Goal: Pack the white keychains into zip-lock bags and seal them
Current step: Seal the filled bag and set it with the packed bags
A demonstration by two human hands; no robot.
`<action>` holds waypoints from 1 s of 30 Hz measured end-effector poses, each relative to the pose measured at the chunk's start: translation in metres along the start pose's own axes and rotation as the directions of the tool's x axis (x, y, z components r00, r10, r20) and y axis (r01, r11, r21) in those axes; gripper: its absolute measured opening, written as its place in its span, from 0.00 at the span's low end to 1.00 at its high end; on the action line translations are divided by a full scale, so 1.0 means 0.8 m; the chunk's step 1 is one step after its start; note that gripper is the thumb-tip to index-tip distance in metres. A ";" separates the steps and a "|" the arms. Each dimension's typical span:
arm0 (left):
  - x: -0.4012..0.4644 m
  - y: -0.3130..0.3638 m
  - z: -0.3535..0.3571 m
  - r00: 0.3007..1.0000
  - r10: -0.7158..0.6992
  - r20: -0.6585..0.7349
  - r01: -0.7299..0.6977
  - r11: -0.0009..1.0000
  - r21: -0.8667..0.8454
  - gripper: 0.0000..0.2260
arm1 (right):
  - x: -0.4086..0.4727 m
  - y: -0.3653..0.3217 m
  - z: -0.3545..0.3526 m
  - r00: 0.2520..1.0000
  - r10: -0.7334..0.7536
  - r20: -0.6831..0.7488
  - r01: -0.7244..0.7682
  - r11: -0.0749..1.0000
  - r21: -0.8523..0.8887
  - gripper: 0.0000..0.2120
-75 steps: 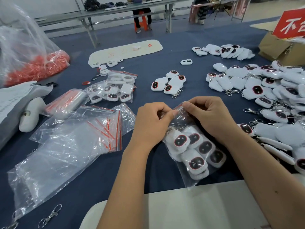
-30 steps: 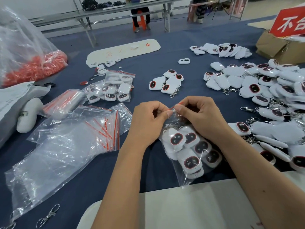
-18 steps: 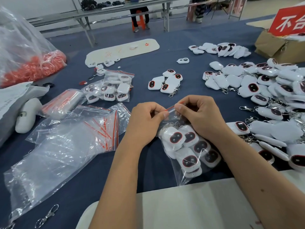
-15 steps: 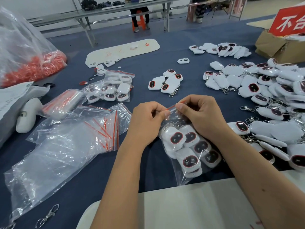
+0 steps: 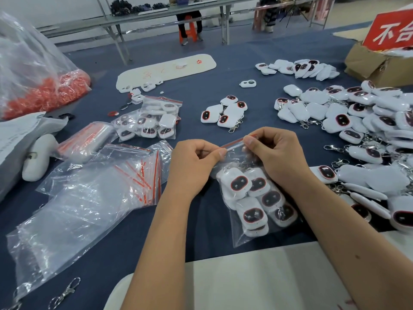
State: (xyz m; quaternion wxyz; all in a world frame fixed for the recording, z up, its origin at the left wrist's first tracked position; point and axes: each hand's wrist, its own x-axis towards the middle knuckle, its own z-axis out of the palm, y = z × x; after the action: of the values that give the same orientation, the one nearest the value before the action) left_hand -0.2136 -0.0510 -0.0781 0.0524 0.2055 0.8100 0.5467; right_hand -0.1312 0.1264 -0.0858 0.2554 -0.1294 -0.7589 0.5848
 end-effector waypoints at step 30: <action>-0.002 0.004 -0.006 1.000 -0.002 -0.025 -0.002 0.983 -0.185 0.11 | -0.001 -0.003 -0.004 0.994 0.082 -0.074 -0.058 0.958 0.281 0.08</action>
State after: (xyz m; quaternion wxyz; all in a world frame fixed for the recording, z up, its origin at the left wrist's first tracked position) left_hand -0.2130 -0.0546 -0.0736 0.0611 0.1929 0.7564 0.6220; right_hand -0.1285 0.1277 -0.0833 0.2824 -0.1437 -0.6526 0.6883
